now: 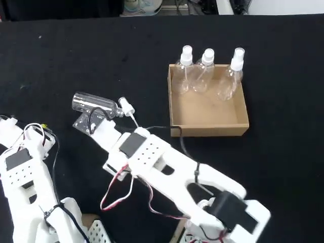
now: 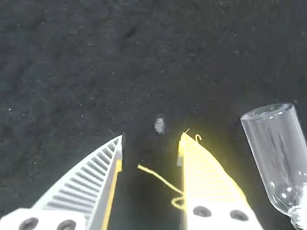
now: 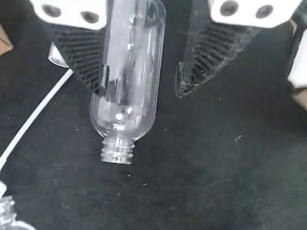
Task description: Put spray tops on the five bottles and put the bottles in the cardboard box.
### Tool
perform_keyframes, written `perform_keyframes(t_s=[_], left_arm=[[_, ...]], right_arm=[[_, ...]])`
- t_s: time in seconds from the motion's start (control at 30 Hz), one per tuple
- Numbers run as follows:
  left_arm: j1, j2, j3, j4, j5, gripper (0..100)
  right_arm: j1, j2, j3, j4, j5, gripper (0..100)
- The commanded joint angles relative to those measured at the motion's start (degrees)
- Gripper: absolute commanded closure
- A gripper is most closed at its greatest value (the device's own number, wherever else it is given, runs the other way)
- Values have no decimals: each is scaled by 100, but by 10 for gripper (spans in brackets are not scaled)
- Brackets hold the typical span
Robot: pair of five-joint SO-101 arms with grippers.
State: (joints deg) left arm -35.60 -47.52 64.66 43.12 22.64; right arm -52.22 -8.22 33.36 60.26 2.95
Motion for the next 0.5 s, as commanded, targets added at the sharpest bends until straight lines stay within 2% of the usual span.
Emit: perform_keyframes(t_s=[0.0,0.23,0.47], left_arm=[[-57,-114,-365,-53,44,812],[-48,-114,-365,-53,44,812],[-57,-114,-365,-53,44,812]], right_arm=[[18,233,-233,-229,-105,802],[53,875,-259,-229,-62,801],[53,1332,-233,-686,-53,801]])
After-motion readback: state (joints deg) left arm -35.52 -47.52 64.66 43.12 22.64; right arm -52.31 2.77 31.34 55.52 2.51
